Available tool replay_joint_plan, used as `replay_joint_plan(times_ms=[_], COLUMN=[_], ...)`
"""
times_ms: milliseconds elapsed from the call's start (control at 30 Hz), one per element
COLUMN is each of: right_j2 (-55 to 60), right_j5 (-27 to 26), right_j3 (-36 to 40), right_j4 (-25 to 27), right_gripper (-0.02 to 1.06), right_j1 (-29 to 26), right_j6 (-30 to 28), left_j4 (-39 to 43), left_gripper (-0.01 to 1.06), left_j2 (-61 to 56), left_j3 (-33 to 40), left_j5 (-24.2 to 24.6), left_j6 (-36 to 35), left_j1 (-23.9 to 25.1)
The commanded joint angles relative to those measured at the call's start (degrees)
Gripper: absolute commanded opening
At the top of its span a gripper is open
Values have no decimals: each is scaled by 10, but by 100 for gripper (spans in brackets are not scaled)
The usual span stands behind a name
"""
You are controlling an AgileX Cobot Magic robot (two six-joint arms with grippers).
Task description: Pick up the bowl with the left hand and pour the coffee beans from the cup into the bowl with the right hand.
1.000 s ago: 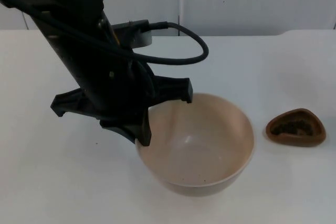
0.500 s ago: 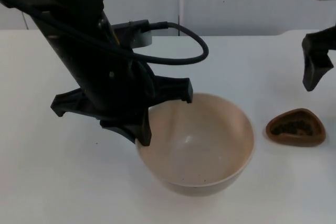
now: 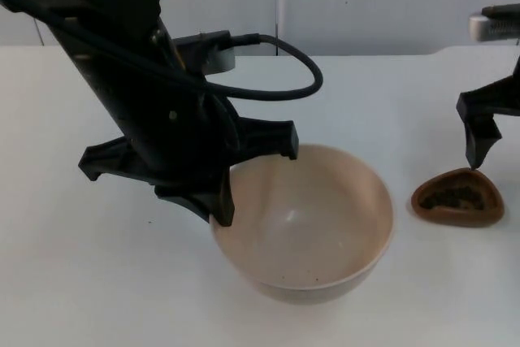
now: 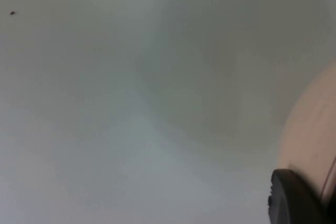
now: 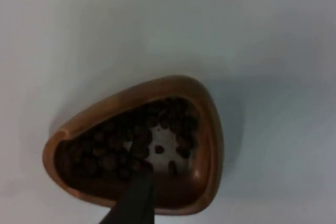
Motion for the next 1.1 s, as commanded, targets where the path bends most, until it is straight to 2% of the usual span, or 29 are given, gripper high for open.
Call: replay_joint_plan(times_ms=[0,367,767,1067], right_j2=[11,45,75,88], right_j5=[-12,-52,-57,-63], right_j3=[-2,-2,-1,-1], right_j4=[-4,-5,-8,-18], right_gripper=[100,92,89,82], right_j1=[4,4,4,4], right_j6=[3,8,10,18], left_j4=[-1,-1,-2,-2], left_gripper=[0,0,0,0], left_j2=[-7,-7,-7,-6], left_j3=[2,2,2,2], left_j5=[-1,-3,-5,-5], left_j6=[-2,-2,-2,-2], left_j1=[-3,-3,-3,-3])
